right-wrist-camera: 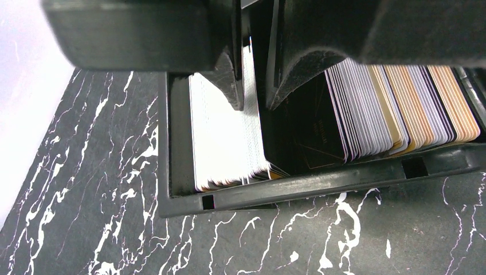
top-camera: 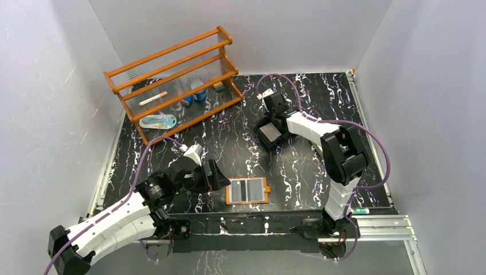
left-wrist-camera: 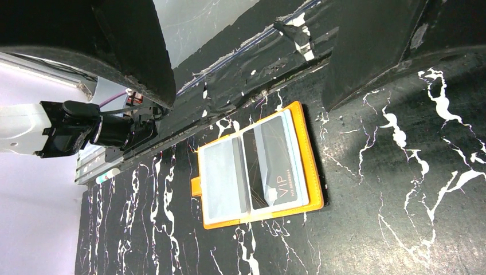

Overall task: Put the credit cards into the card holder
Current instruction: Pick up the credit card from the storage box.

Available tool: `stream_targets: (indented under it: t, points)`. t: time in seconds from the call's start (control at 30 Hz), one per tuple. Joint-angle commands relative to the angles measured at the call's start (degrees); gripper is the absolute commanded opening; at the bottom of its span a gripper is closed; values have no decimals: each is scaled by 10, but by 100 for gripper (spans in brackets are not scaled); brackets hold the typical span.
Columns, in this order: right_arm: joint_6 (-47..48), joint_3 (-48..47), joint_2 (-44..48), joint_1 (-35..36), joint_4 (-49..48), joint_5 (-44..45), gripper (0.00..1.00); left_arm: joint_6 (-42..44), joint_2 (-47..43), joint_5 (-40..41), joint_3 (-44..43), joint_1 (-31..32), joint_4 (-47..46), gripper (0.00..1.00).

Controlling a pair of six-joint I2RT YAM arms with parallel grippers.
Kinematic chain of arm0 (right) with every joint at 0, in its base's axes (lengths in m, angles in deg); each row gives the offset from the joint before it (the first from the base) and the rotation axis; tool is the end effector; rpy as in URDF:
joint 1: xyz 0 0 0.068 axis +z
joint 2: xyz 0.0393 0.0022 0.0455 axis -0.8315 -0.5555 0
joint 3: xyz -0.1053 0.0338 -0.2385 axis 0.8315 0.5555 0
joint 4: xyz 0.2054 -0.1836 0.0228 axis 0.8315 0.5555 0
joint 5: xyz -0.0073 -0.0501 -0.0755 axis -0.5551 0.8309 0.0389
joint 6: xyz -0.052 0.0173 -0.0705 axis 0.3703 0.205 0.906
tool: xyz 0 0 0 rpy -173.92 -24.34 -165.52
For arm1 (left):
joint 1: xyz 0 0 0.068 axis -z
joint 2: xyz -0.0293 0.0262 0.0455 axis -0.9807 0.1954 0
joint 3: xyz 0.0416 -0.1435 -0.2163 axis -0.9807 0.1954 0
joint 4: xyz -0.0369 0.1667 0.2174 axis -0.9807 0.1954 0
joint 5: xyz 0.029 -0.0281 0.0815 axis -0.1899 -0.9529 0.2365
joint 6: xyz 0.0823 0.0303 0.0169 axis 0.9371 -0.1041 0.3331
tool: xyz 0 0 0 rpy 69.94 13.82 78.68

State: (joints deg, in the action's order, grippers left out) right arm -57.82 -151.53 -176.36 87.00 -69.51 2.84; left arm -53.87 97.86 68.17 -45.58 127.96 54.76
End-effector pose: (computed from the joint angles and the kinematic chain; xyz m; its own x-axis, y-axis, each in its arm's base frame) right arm 0.3975 0.1932 0.1592 -0.5729 -0.5851 -0.5740 -0.3272 0.8053 -0.4944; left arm 0.1439 -0.1710 0.2054 -0.8227 -0.2845 -0.4922 0.1850 0.6846 -0.7050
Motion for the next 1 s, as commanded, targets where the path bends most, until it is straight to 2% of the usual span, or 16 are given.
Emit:
stream_targets:
  t: [0.0,0.23,0.63,0.97]
  points:
    - [8,-4,37,-5,-18,24,26,1,3,1,-1,0,-5,98]
    - [7,-5,43,-5,-21,21,25,-1,3,0,3,0,-7,98]
    - [6,-2,47,-5,-21,12,10,2,5,1,3,-1,-8,98]
    - [-30,-37,91,-3,55,-29,9,1,12,4,-2,-1,-8,98]
